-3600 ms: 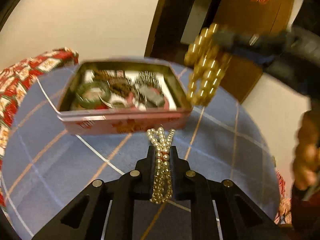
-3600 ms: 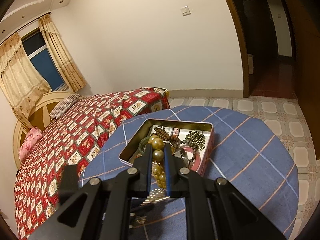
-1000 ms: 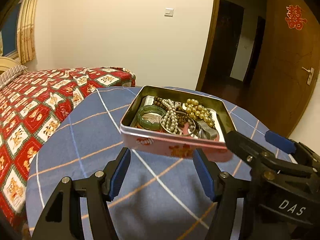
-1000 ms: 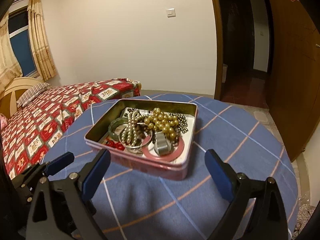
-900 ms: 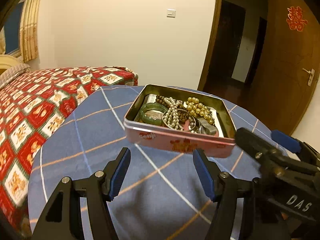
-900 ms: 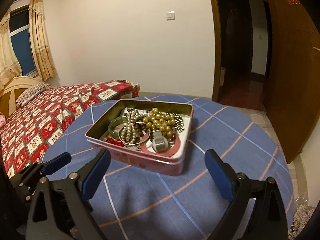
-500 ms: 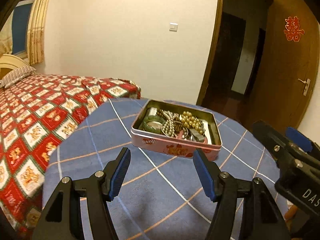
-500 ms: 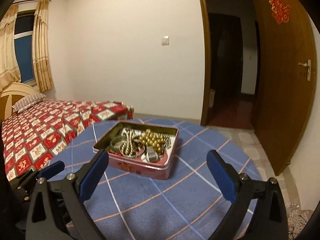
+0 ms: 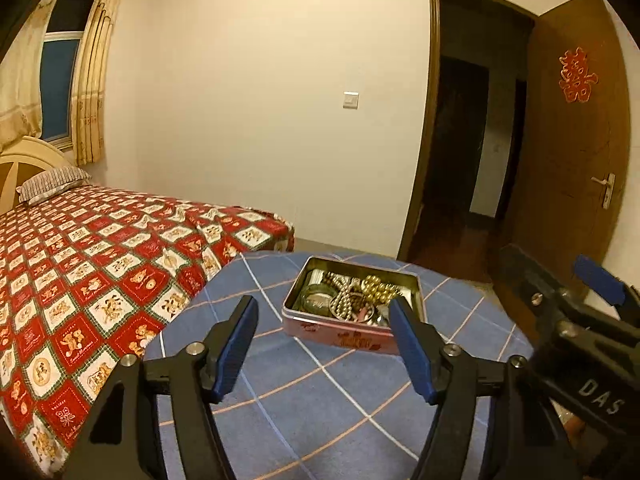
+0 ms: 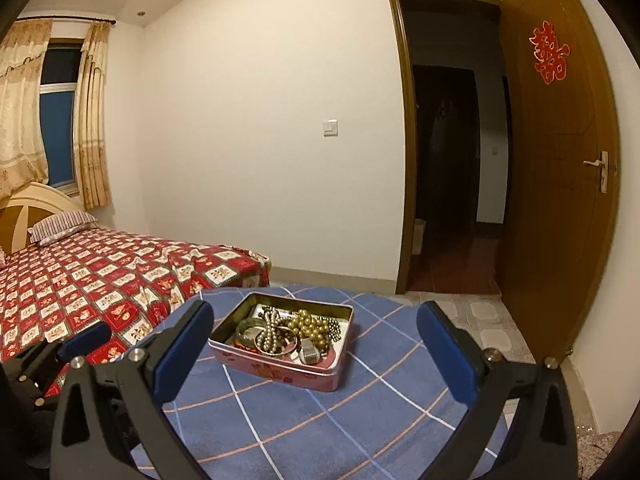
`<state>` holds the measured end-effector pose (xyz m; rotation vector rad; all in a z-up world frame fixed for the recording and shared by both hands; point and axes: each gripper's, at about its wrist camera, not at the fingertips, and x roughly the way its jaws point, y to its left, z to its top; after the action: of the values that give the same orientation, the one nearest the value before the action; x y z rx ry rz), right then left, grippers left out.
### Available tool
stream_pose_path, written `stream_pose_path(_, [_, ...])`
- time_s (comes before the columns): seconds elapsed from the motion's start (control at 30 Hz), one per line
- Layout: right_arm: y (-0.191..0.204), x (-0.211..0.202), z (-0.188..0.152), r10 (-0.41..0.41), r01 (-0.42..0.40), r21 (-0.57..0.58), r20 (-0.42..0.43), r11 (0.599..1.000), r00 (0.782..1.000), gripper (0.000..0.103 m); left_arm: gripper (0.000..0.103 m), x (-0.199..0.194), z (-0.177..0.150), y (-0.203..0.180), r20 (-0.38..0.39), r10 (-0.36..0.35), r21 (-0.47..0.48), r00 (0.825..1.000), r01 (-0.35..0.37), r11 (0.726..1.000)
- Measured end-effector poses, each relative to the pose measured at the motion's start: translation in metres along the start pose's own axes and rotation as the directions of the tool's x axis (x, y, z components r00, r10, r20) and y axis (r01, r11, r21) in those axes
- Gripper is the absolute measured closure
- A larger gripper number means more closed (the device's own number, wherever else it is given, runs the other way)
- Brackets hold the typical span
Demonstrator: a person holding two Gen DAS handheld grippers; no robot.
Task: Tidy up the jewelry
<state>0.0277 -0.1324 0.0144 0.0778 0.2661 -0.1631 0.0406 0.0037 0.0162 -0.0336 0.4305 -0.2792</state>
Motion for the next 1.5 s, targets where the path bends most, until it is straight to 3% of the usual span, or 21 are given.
stream_pose_path(1.5, [-0.011, -0.004, 0.004, 0.016, -0.016, 0.032, 0.013, 0.999, 1.0, 0.0, 0.028, -0.011, 0.002, -0.012, 0.044, 0.027, 0.036, 0.999, -0.029, 0.999])
